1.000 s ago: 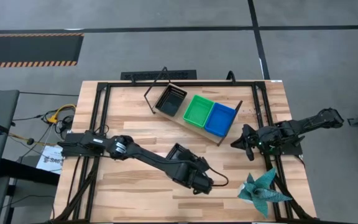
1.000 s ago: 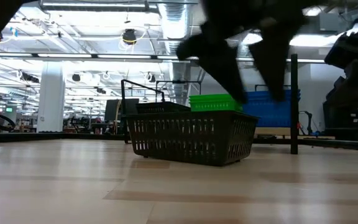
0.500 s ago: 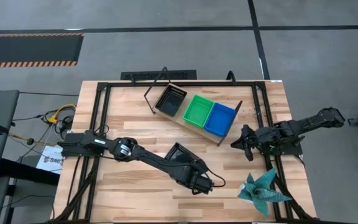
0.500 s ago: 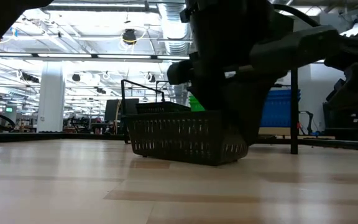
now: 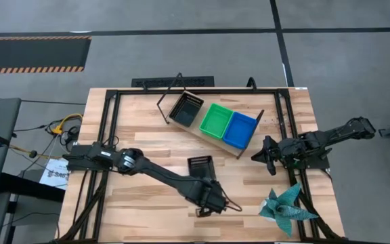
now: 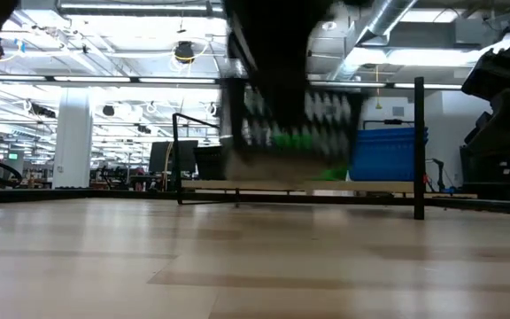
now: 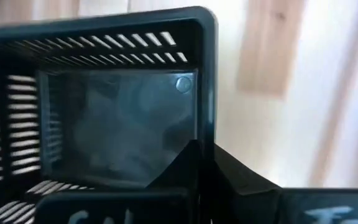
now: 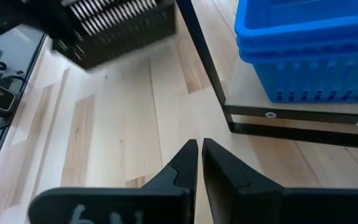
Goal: Stack baskets on shelf by color
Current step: Stack the black bin on the black bin on the shelf
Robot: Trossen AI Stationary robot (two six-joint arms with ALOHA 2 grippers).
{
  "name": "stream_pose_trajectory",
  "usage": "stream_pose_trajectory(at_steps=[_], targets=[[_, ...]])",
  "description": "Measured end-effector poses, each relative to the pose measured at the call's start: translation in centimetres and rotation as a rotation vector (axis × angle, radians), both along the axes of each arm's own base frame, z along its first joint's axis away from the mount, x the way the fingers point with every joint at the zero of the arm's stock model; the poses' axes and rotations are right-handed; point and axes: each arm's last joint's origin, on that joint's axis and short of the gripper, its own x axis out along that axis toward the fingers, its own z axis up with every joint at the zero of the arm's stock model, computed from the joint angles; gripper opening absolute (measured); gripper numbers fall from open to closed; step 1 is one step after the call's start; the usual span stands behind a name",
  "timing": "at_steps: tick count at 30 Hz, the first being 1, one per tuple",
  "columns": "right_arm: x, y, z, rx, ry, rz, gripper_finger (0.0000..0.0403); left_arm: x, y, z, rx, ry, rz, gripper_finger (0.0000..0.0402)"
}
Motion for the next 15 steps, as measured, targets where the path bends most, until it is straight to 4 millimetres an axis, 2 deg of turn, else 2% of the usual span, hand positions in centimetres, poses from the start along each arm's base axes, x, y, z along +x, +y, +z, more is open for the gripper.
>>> stream_pose_trajectory(at_steps=[3, 6, 10, 15], targets=[[0.0, 0.0, 0.0, 0.0, 0.0, 0.0, 0.005, -1.6, 0.0, 2.9, 0.018, 0.011, -0.025, 0.0], [0.0, 0.0, 0.0, -0.001, 0.0, 0.0, 0.005, -3.5, 0.9, 6.5, 0.149, -0.018, -0.043, 0.0], [0.0, 0.0, 0.0, -0.003, 0.0, 0.001, 0.005, -4.9, 3.8, 10.3, 0.38, -0.058, -0.071, 0.0], [0.0, 0.0, 0.0, -0.009, -0.004, 0.001, 0.005, -5.0, 8.7, 12.7, 0.561, 0.0, -0.191, 0.0]])
